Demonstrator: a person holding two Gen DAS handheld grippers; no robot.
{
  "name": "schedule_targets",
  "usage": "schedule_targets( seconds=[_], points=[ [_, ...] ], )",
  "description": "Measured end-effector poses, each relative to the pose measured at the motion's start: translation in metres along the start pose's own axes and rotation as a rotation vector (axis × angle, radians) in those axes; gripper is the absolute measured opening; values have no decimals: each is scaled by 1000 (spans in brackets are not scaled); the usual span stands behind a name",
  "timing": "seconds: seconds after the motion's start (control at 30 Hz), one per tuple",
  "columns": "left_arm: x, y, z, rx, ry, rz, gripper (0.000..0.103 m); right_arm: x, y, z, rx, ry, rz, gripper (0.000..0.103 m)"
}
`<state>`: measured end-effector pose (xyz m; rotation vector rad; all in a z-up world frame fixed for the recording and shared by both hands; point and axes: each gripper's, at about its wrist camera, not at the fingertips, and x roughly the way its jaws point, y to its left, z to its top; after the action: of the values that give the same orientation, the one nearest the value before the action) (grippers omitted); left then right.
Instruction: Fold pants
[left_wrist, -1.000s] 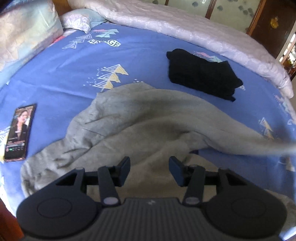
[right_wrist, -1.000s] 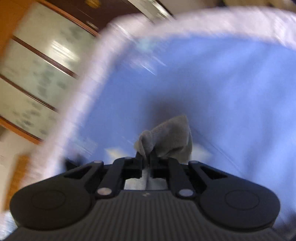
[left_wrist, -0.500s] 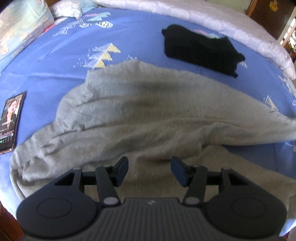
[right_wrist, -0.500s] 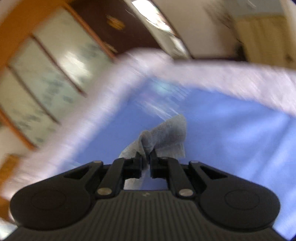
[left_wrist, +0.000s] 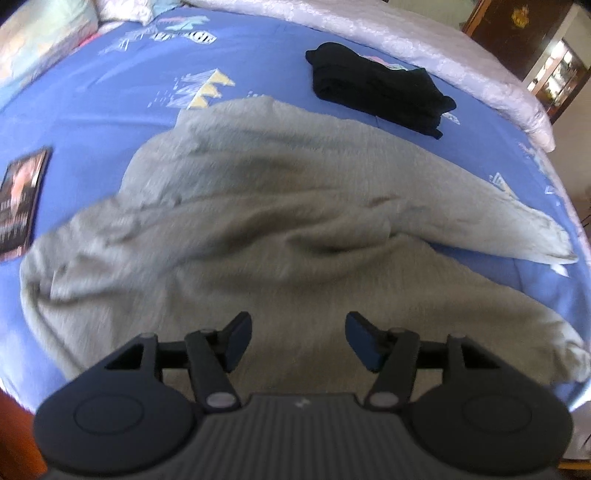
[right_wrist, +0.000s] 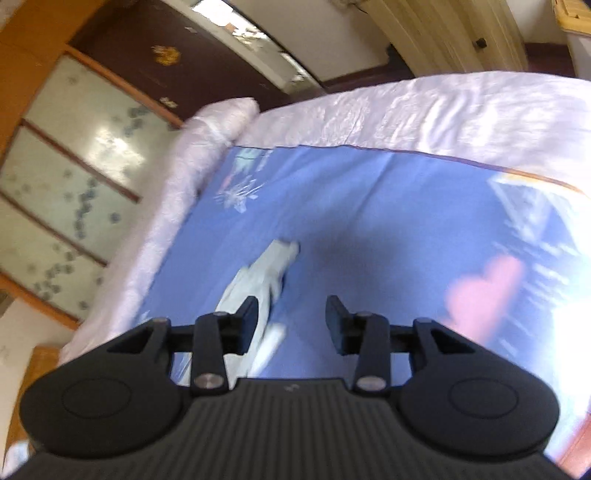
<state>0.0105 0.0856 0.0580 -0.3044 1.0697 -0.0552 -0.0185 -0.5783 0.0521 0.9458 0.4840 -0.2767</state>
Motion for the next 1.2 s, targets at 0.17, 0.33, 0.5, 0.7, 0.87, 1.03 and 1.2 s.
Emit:
schedule_targets(
  seconds=[0.17, 0.33, 0.5, 0.7, 0.87, 1.03, 1.2],
  points=[
    [-13, 32, -17, -79, 7, -46, 61, -34, -24, -52, 31, 99, 56, 51],
    [-18, 55, -29, -165, 12, -67, 64, -19, -46, -91, 203, 197, 116, 52],
    [-18, 58, -39, -183, 21, -73, 64, -3, -32, -97, 270, 218, 120, 52],
    [-19, 60, -45, -212, 25, -79, 64, -55, 8, -43, 62, -17, 258, 7],
    [-9, 59, -46, -229, 58, -114, 68, -89, -3, -20, -23, -151, 270, 7],
    [-1, 50, -49, -203, 94, -110, 68, -50, -81, -38, 154, -17, -40, 8],
    [-8, 54, -47, -207, 84, -107, 70, -56, -105, -50, 256, -38, 6, 13]
  ],
)
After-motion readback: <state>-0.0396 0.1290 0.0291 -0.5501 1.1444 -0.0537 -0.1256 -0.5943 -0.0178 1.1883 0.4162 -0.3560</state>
